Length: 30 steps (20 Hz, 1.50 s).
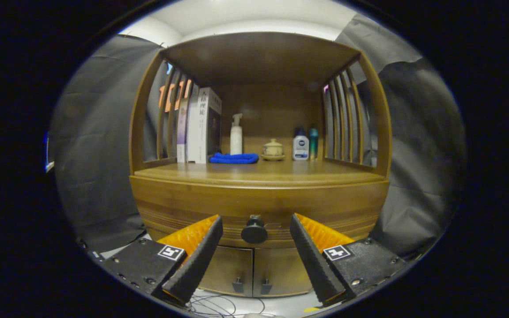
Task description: Pull open the drawer, take out the items inside it, and place them on the countertop above the cabinet.
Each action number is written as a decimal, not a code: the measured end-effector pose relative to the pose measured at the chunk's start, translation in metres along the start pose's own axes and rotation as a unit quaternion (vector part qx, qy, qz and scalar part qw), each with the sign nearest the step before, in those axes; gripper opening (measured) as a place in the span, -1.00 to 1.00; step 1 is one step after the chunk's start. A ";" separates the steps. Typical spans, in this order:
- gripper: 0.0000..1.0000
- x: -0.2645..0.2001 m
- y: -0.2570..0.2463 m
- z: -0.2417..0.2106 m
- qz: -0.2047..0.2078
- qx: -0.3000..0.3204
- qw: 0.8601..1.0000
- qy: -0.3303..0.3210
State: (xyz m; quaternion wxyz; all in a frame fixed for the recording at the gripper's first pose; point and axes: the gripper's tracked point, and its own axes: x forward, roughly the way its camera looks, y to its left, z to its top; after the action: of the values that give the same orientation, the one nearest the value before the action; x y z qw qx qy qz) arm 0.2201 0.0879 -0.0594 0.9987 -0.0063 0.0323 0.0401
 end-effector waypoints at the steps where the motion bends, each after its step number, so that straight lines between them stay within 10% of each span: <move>1: 0.99 0.009 -0.002 -0.003 -0.003 0.004 1.000 0.003; 8: 0.89 0.050 0.005 -0.035 -0.008 -0.010 0.999 0.036; 15: 0.02 0.063 0.002 -0.037 -0.027 -0.001 0.999 0.022; 30: -0.24 0.041 0.007 -0.041 -0.030 0.002 0.999 0.045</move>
State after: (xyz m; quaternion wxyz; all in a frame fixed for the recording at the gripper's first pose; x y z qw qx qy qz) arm 0.2579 0.0979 -0.1034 0.9970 -0.0071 0.0766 0.0100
